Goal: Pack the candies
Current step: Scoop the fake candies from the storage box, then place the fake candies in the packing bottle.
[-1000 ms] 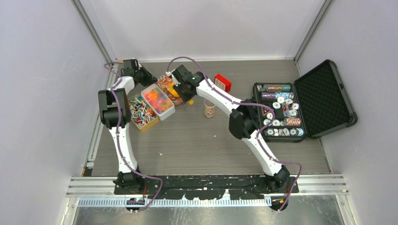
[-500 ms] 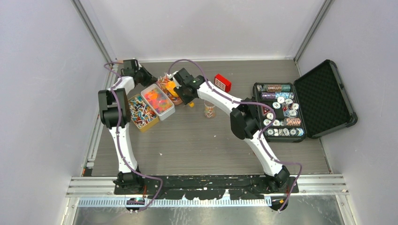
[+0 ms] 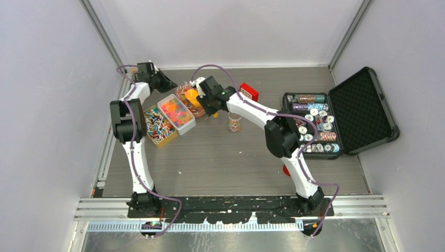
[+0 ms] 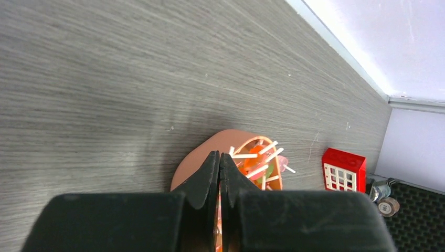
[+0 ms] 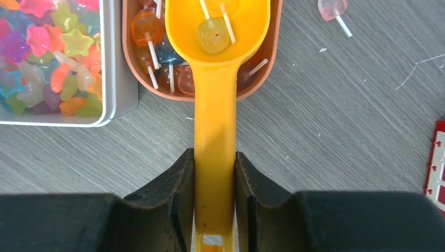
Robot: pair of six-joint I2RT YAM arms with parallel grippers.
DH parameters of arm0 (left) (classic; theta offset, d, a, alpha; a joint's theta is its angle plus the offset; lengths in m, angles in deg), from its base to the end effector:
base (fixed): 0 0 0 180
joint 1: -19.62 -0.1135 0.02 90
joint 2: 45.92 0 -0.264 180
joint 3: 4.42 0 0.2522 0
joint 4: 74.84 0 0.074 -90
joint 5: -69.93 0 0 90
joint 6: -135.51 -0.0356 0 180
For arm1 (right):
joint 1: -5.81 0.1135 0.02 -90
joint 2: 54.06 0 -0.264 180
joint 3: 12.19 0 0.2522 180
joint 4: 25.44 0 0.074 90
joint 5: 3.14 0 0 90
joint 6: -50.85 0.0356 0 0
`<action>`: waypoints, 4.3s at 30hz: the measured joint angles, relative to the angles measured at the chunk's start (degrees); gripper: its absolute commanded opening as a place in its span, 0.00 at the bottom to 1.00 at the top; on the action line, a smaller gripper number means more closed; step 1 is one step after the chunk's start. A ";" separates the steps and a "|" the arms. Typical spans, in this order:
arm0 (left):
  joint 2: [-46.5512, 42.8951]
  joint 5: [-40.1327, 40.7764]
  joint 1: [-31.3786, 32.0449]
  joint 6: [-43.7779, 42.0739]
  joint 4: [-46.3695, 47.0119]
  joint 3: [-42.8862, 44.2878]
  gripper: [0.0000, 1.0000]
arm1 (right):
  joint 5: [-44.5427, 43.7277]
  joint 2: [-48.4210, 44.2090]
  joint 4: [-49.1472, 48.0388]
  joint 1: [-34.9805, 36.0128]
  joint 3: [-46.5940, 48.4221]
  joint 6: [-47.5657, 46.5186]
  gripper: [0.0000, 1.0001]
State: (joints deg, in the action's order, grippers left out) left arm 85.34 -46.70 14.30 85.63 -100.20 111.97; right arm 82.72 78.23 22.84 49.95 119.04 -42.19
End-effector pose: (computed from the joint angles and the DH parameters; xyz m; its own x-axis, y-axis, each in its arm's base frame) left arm 0.5179 0.0322 0.1789 -0.6579 -0.6398 -0.3973 -0.2172 0.6663 -0.7133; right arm 0.3758 0.3611 0.2211 -0.5086 -0.5672 -0.6477 -0.6888 0.7195 -0.0892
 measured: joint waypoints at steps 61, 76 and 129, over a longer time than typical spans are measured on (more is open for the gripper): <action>-75.28 12.96 18.47 -22.45 -25.64 -48.85 1.00 | -13.11 -59.47 14.93 -0.50 -40.28 -9.40 0.00; -77.31 14.86 19.56 -24.44 -25.94 -49.75 1.00 | -15.87 -54.93 23.78 -0.50 -37.05 -15.82 0.00; -79.69 13.57 19.58 -25.64 -26.01 -49.75 1.00 | -29.07 -41.38 37.00 6.51 -24.72 -19.37 0.00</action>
State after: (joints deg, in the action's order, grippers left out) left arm 5.65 -33.13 33.88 59.99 -126.21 62.22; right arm 53.65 36.86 59.84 56.47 94.32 -61.56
